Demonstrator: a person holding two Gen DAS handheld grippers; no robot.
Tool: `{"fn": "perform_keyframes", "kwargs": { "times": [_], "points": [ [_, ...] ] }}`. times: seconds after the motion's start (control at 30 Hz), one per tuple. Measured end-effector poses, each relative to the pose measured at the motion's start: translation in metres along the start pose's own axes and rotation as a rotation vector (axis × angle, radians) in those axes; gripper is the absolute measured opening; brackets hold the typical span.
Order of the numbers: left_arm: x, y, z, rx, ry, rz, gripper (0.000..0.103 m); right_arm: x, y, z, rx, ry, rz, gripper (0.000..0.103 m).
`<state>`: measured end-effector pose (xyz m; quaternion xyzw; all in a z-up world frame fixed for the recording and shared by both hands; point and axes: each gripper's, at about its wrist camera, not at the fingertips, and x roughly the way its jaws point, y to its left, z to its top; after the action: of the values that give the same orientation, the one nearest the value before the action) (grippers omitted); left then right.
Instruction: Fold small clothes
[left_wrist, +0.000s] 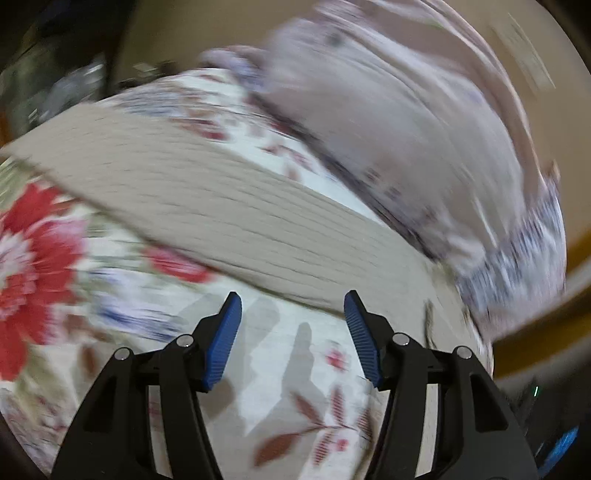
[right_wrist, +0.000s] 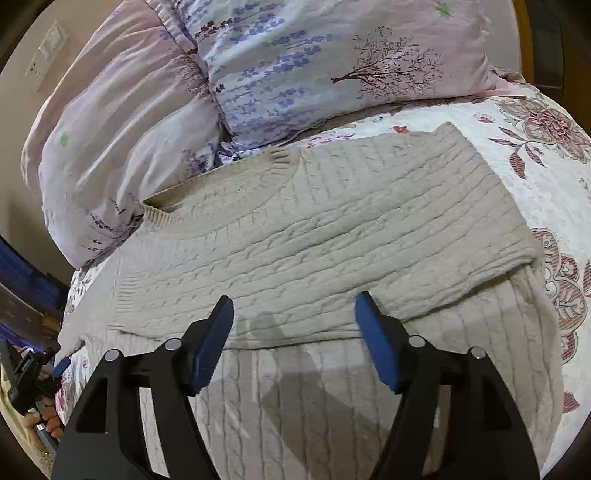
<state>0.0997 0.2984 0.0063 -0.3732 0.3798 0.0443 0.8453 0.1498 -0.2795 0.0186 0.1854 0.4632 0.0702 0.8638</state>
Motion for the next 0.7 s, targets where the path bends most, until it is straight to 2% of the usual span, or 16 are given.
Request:
{"fn": "perform_keyframes", "kwargs": {
  "times": [0.1, 0.23, 0.43, 0.5, 0.57, 0.7],
  "points": [
    [-0.002, 0.026, 0.012, -0.127, -0.027, 0.002, 0.057, -0.001, 0.000, -0.001, 0.010, 0.000, 0.011, 0.071],
    [-0.003, 0.051, 0.023, -0.289, -0.065, -0.062, 0.051, -0.001, -0.001, -0.001, 0.015, -0.002, 0.020, 0.071],
    [-0.001, 0.077, 0.033, -0.445, -0.101, -0.094, 0.030, -0.002, -0.002, -0.001, 0.016, -0.003, 0.030, 0.071],
    [0.000, 0.082, 0.036, -0.460, -0.109, -0.089, 0.021, -0.002, -0.003, -0.001, 0.018, -0.004, 0.037, 0.071],
    [0.003, 0.081, 0.039, -0.430, -0.106, -0.069, 0.012, -0.003, -0.003, -0.001, 0.020, -0.005, 0.040, 0.071],
    [-0.002, 0.073, 0.041, -0.392, -0.135, -0.067, 0.006, -0.005, -0.004, -0.001, 0.025, -0.005, 0.054, 0.071]
  ]
}}
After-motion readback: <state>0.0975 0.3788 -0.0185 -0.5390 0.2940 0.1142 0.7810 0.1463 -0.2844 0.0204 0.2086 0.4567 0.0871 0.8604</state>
